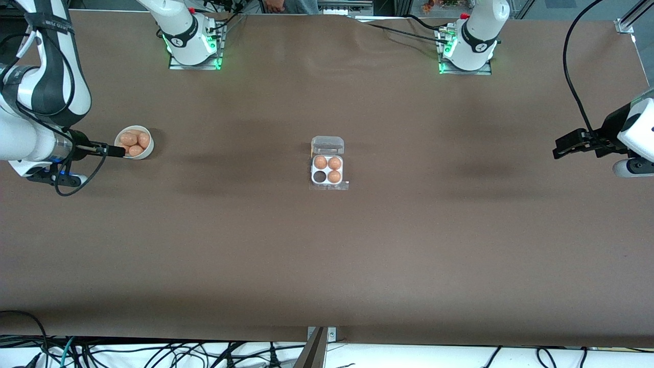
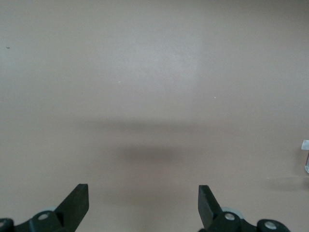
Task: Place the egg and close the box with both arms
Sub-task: 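Move the right gripper over the white bowl of eggs, then lower the right gripper and grasp one brown egg from the bowl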
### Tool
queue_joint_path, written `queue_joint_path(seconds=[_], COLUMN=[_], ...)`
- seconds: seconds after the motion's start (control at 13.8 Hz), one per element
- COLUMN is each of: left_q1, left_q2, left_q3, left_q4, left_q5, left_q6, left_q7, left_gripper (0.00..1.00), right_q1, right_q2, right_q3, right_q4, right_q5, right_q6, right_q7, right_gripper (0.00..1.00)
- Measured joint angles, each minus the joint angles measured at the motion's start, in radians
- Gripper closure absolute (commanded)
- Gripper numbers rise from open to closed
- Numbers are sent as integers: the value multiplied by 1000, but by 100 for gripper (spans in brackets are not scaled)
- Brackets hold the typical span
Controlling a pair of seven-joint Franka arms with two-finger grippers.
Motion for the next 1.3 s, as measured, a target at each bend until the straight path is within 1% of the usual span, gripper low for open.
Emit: queue_joint_path(seconds=[0.36, 0.51, 0.8, 1.08, 1.3], left_q1=[0, 0, 0, 0, 0], left_q2=[0, 0, 0, 0, 0], left_q3=[0, 0, 0, 0, 0], left_q4=[0, 0, 0, 0, 0], left_q5=[0, 0, 0, 0, 0], left_q6=[0, 0, 0, 0, 0], left_q7=[0, 0, 0, 0, 0], left_gripper=[0, 0, 0, 0, 0], right_q1=[-4, -4, -4, -4, -4], right_q2=[-31, -38, -25, 21, 47], right_q3=[-46, -51, -58, -80, -83], right_q4=[-199, -253, -288, -294, -295], right_q5=[1, 1, 1, 1, 1], right_q6=[183, 227, 242, 267, 275], right_q7=[-116, -139, -187, -205, -206], right_gripper=[0, 0, 0, 0, 0])
